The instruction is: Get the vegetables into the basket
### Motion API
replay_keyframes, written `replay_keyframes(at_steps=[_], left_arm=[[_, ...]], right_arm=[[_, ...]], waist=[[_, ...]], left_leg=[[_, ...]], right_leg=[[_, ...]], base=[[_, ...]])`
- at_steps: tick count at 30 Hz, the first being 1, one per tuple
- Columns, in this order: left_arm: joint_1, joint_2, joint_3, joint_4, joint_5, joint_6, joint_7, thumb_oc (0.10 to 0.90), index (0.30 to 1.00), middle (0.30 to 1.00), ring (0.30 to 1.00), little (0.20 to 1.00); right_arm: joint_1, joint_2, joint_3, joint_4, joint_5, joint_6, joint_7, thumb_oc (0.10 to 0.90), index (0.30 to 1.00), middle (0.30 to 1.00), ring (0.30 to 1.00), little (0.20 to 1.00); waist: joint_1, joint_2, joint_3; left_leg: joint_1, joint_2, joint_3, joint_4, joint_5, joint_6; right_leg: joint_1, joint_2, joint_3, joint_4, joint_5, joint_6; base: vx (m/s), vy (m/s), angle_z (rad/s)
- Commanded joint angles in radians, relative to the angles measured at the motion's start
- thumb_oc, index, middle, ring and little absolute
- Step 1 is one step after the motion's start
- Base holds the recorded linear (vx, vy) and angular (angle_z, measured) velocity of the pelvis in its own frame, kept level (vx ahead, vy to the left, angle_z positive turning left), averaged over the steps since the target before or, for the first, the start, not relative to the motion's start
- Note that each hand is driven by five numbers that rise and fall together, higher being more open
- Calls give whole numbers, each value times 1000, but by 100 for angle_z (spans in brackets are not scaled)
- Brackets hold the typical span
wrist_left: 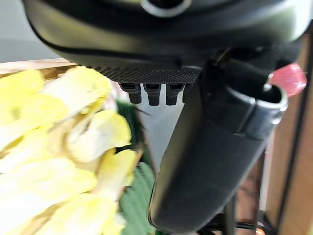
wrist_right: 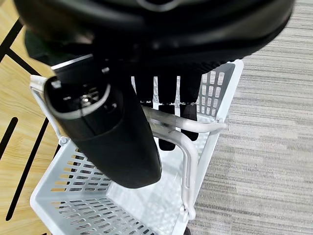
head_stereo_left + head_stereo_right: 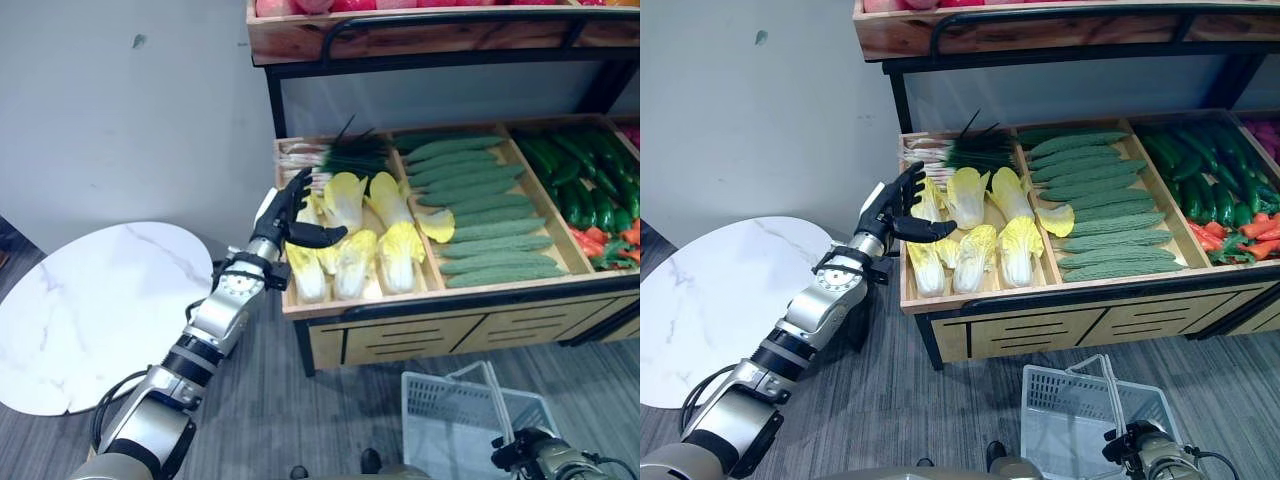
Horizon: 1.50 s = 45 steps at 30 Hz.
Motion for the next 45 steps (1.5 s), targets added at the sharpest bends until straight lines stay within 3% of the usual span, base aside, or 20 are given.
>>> replay_keyframes(at_steps=[1,15,25,33,38,45], left_arm=[[-204,-16,-11,79,37,-54,26,900,1000,1000,1000,1000],[-331,-109,-70,384,15,-30,36,900,1000,1000,1000,1000],[-455,-177,-100,578,-41,-14,30,900,1000,1000,1000,1000],[-439,-213,-91,739,35,18,37,900,1000,1000,1000,1000],[-397,-236,-97,815,165,48,49,900,1000,1000,1000,1000],[-357,-261,-84,855,219,64,80,900,1000,1000,1000,1000]], right_arm=[[-62,-40,58,21,9,-8,-32,400,300,300,300,300],[-87,7,109,-4,28,-3,-51,400,300,300,300,300],[-118,46,172,-27,31,1,-56,400,300,300,300,300],[-125,74,195,-39,37,2,-62,400,300,300,300,300],[-129,93,199,-8,39,0,-65,400,300,300,300,300],[-117,108,184,10,67,-12,-77,400,300,300,300,300]], waist=[[6,-57,-51],[-41,-44,-60],[-92,-6,-66],[-123,20,-63],[-121,16,-66],[-110,-4,-65]], left_leg=[[-10,-21,12,1,-45,-27],[-15,-14,55,1,-46,-33],[-31,-14,80,1,-39,-40],[-40,-12,100,1,-33,-45],[-34,-8,106,1,-34,-45],[-28,-2,106,1,-34,-45]], right_leg=[[17,-40,-4,6,-5,62],[-9,-37,36,6,7,66],[-37,-36,58,6,17,68],[-51,-35,70,6,19,67],[-49,-27,76,6,18,63],[-42,-22,72,6,17,61]], base=[[3,-2,-16],[10,-7,-10],[-4,-25,-7],[-13,-20,-6],[1,-23,-6],[-6,-27,-3]])
